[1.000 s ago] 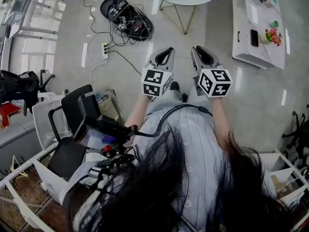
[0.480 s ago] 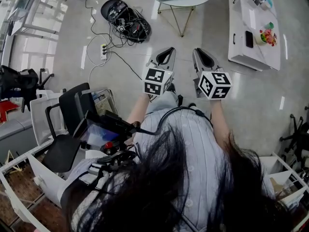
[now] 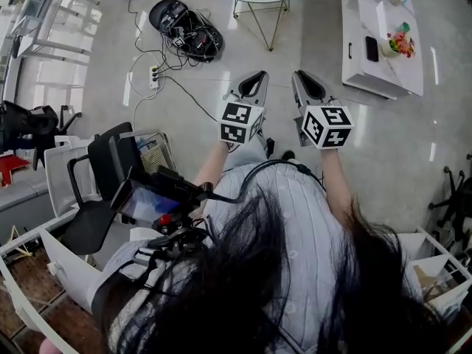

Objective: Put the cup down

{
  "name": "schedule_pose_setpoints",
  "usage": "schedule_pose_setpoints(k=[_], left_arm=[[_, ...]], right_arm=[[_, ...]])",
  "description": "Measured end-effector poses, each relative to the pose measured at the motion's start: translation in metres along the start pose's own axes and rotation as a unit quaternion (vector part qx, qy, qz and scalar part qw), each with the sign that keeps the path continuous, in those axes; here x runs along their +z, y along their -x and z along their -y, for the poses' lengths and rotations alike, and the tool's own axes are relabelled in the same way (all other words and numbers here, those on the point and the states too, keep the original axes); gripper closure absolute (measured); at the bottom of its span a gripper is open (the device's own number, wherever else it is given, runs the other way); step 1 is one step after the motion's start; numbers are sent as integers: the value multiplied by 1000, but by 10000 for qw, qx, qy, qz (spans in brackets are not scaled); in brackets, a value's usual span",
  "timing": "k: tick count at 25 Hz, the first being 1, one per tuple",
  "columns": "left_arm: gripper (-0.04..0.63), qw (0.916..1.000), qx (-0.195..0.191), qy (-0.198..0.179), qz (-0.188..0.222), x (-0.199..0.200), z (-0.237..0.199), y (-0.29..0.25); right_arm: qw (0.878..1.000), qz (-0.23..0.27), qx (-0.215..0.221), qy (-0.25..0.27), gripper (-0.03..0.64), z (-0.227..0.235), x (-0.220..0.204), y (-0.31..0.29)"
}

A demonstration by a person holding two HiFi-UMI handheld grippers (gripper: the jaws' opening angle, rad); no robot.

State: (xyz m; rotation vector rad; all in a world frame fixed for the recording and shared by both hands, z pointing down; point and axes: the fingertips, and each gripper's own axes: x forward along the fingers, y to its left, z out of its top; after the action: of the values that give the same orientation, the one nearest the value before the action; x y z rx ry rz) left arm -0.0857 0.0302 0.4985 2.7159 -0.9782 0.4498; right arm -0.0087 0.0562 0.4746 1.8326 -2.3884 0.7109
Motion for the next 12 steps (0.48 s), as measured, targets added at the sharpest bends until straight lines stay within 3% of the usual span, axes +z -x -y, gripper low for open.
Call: schedule_pose_setpoints(k=[12], left_arm=[[578,10000,-1,-94,-9,-9,30,16]], right_arm=[[9998,54,108,133,561,-8,-7,30]])
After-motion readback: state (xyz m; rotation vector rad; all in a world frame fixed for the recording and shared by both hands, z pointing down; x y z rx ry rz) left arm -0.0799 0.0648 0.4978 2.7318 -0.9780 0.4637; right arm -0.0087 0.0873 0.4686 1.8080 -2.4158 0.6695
